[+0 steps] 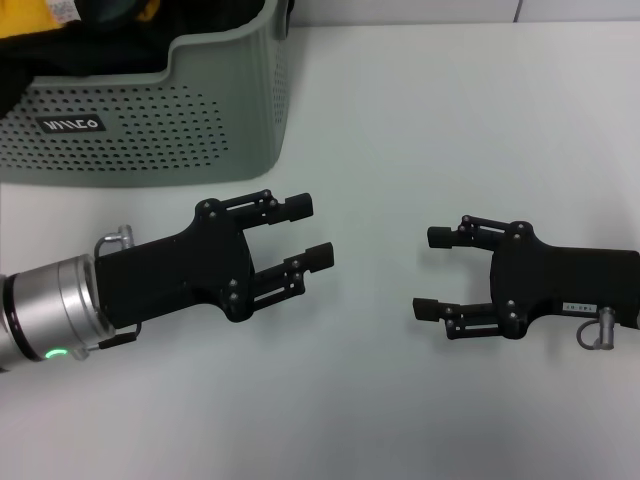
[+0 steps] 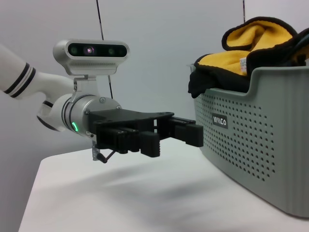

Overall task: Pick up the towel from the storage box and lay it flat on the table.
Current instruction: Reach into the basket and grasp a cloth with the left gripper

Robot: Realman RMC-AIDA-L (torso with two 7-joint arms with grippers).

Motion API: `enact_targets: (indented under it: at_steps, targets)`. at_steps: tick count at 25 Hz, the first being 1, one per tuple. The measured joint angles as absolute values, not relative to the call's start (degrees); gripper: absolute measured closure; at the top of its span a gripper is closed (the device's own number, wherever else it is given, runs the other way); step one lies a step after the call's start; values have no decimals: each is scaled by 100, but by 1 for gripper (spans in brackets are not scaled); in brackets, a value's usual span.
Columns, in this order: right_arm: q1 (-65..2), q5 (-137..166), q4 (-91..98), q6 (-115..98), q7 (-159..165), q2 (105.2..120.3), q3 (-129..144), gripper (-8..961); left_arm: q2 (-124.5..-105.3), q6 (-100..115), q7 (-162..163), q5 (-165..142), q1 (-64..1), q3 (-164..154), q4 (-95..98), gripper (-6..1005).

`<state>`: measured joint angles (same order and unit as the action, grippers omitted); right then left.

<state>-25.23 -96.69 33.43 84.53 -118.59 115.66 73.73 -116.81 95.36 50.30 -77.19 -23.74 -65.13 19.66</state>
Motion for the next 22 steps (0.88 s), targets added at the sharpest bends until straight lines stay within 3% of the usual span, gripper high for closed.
enact_targets:
  at_steps: [13, 22]
  targets:
    - [-2522, -9671, 3339, 8446, -11856, 11583, 7419, 96, -11682, 9536, 5039, -7698, -2308, -6156, 1949, 458]
    - [-2496, -9663, 3273, 8446, -11891, 11584, 7418, 95, -11782, 9759, 5974, -6970, -1719, -3729, 2827, 470]
